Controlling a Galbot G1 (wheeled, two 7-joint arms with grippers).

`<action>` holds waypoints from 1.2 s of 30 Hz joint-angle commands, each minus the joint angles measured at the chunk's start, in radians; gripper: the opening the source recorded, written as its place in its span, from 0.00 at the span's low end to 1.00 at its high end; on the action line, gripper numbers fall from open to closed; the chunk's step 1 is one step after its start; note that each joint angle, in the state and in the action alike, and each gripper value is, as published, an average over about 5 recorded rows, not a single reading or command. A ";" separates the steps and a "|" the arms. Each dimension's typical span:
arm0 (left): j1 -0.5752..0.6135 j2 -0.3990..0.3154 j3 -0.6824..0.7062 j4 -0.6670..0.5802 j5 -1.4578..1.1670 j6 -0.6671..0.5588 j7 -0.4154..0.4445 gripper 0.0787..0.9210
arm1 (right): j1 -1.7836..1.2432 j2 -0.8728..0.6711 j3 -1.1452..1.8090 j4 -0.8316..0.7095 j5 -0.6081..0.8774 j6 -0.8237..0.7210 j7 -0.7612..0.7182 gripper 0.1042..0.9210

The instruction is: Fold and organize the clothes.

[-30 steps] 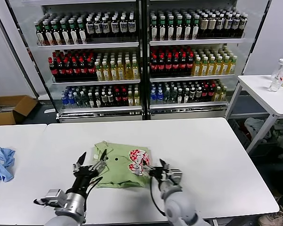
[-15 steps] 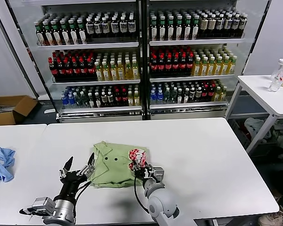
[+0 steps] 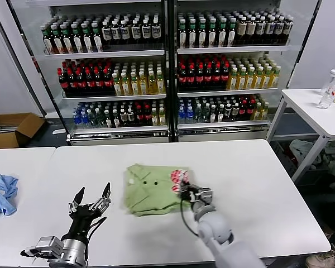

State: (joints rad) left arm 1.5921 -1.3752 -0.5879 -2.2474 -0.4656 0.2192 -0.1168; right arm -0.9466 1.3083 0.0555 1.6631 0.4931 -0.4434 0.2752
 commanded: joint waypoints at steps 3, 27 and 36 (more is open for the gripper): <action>0.004 -0.003 0.012 -0.003 0.028 -0.004 0.004 0.88 | 0.009 -0.225 0.137 -0.024 -0.206 0.112 -0.175 0.01; 0.052 -0.015 0.058 -0.046 0.114 -0.019 0.068 0.88 | -0.683 -0.164 0.468 0.553 -0.287 0.305 -0.126 0.76; 0.069 -0.007 0.058 -0.053 0.127 -0.024 0.086 0.88 | -0.712 -0.141 0.463 0.592 -0.293 0.314 -0.141 0.88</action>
State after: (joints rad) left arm 1.6497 -1.3836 -0.5318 -2.2949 -0.3539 0.2017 -0.0487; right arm -1.5000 1.1542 0.4549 2.1272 0.2211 -0.1662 0.1477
